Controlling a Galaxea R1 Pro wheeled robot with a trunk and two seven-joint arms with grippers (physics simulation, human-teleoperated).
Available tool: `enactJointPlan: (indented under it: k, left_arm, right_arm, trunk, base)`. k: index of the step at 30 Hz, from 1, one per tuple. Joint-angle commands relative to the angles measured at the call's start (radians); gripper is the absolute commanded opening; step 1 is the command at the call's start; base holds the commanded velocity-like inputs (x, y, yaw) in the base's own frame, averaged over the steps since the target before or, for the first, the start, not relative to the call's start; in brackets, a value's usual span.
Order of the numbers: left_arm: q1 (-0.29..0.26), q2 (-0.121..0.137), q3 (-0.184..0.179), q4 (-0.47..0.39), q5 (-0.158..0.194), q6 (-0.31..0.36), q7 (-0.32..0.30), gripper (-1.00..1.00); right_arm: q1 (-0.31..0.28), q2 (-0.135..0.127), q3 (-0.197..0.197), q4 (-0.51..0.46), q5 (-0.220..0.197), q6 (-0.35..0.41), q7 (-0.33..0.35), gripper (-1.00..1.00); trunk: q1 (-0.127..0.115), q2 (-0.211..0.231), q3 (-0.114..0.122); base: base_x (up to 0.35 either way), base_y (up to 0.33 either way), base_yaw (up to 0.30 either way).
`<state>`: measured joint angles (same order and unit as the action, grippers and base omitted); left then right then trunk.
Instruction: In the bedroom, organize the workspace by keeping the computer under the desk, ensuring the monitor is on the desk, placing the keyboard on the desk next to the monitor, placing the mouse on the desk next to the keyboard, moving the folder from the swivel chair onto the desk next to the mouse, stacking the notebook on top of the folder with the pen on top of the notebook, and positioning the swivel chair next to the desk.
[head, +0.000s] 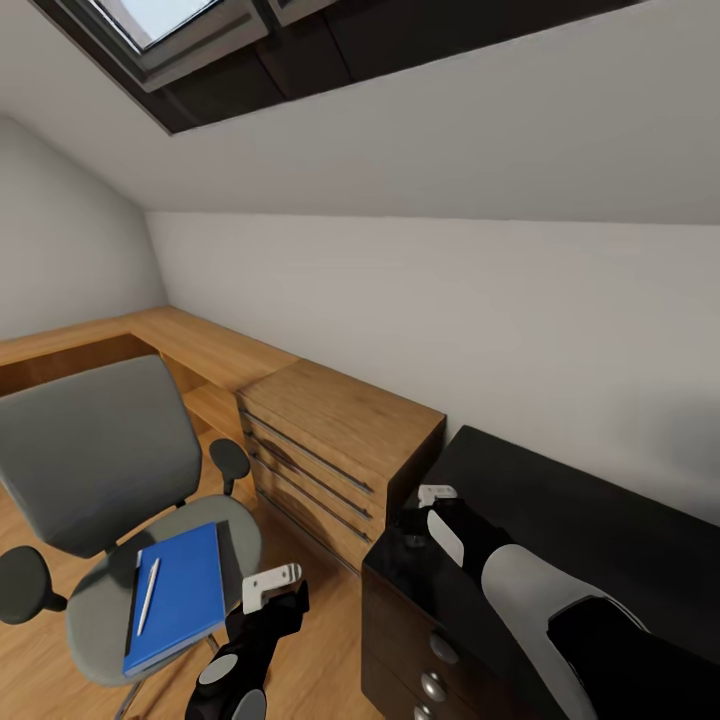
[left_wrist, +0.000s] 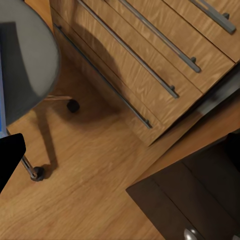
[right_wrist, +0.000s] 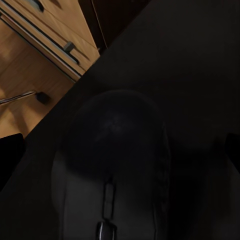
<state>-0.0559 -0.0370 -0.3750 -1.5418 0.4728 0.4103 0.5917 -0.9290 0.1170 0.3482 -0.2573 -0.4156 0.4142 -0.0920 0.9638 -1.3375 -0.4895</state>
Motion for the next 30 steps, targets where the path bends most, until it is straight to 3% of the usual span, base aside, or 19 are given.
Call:
enactJointPlan:
  k: [1, 7, 14, 15, 30]
  left_arm:
    - [-0.001, 0.000, -0.001, -0.001, 0.008, 0.002, 0.008, 1.00]
    - [-0.001, 0.000, -0.001, -0.001, 0.009, 0.002, 0.008, 1.00]
    - [-0.001, 0.000, -0.001, -0.001, 0.008, 0.002, 0.008, 1.00]
    - [-0.001, 0.000, -0.001, -0.001, 0.008, 0.002, 0.008, 1.00]
    - [-0.001, 0.000, -0.001, -0.001, 0.008, 0.002, 0.008, 1.00]
  right_arm:
    - [-0.001, 0.000, 0.008, -0.002, -0.011, 0.005, -0.008, 1.00]
    - [-0.001, 0.001, 0.008, -0.002, -0.011, 0.006, -0.008, 1.00]
    - [-0.001, 0.001, 0.011, -0.001, -0.010, 0.006, -0.008, 1.00]
    - [-0.001, 0.001, 0.011, -0.001, -0.010, 0.006, -0.008, -1.00]
    - [-0.001, 0.004, 0.011, -0.002, -0.011, 0.010, -0.009, -1.00]
  trunk:
    - [0.004, -0.008, -0.004]
    - [0.027, -0.050, -0.023]
    - [0.027, -0.050, -0.023]
    - [0.027, -0.050, -0.023]
    - [0.027, -0.050, -0.023]
  base:
    - [0.000, 0.000, 0.000]
    - [0.000, 0.000, 0.000]
    - [0.000, 0.000, 0.000]
    - [0.000, 0.000, 0.000]
    - [0.000, 0.000, 0.000]
